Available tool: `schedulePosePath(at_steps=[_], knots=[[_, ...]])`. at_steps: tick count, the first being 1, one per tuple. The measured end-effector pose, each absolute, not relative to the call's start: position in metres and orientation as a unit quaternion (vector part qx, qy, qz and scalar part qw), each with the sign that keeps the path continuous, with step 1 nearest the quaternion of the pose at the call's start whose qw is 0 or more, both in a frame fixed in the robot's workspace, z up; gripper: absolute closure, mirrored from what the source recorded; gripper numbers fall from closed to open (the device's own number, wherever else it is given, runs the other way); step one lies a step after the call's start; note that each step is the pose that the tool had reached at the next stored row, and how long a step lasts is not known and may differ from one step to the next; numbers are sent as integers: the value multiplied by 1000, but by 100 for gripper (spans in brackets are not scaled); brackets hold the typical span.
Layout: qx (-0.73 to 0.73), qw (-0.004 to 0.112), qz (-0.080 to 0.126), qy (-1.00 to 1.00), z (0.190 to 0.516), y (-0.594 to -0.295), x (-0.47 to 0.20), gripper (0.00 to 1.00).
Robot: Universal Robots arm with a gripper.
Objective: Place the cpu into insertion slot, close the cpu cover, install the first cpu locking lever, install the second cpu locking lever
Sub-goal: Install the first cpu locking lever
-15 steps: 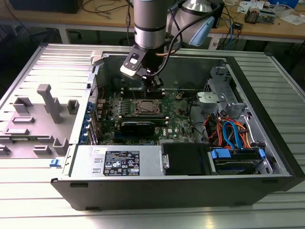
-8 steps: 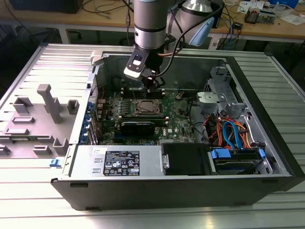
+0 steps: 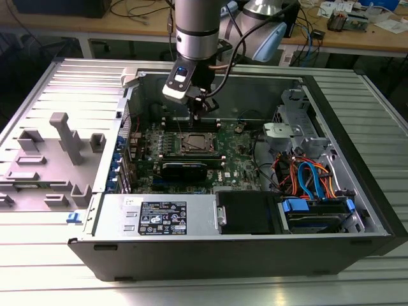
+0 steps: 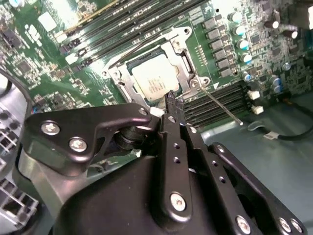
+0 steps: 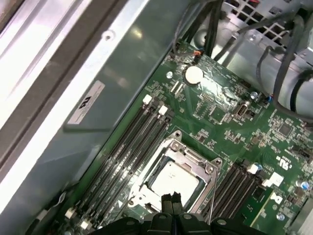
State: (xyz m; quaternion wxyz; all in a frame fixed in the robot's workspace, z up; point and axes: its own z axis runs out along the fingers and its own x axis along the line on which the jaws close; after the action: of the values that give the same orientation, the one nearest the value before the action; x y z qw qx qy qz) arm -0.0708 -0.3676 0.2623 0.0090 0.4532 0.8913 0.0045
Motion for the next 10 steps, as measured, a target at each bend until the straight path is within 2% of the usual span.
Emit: schedulePosePath(at_steps=[10], knots=[[358, 9, 5, 934, 262, -368, -71, 88]])
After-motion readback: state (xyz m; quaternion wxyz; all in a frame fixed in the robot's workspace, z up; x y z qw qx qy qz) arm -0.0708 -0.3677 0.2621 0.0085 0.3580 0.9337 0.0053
